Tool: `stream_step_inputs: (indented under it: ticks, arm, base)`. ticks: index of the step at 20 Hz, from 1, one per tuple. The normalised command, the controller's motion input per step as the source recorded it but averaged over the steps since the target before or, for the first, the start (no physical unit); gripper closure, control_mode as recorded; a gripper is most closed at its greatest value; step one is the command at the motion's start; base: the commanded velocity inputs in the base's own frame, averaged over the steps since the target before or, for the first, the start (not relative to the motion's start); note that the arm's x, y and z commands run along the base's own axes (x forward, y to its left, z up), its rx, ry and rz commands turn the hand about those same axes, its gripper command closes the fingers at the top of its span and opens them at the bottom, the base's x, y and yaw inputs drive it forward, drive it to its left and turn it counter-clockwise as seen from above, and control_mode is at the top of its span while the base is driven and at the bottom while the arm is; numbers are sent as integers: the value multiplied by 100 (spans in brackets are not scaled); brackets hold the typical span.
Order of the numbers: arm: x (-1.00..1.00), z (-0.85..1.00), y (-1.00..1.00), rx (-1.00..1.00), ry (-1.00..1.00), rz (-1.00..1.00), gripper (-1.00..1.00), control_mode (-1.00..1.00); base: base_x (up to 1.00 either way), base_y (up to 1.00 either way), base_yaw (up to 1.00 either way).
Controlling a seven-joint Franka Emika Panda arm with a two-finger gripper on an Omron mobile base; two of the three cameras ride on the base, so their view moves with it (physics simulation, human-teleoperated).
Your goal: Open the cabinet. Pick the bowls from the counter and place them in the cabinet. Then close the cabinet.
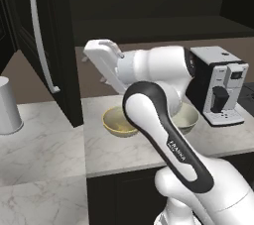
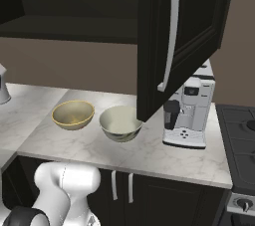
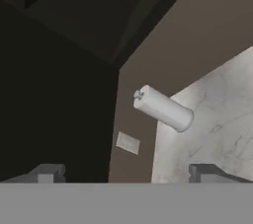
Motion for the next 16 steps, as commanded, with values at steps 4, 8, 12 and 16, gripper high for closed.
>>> stream_step_inputs:
  ticks: [4,8,12,16]
  arm:
    - [-49,0,-28,-27,29,-5,-100,-100]
    - [-47,0,-39,-19,20,-8,-100,-100]
    - [-56,-28,-54,-3,15,-10,-100,-100]
    - [-49,-51,-45,-6,2,-7,-100,-100]
  base:
    - [0,0,0]
    - [0,0,0]
    - [0,0,0]
    - [0,0,0]
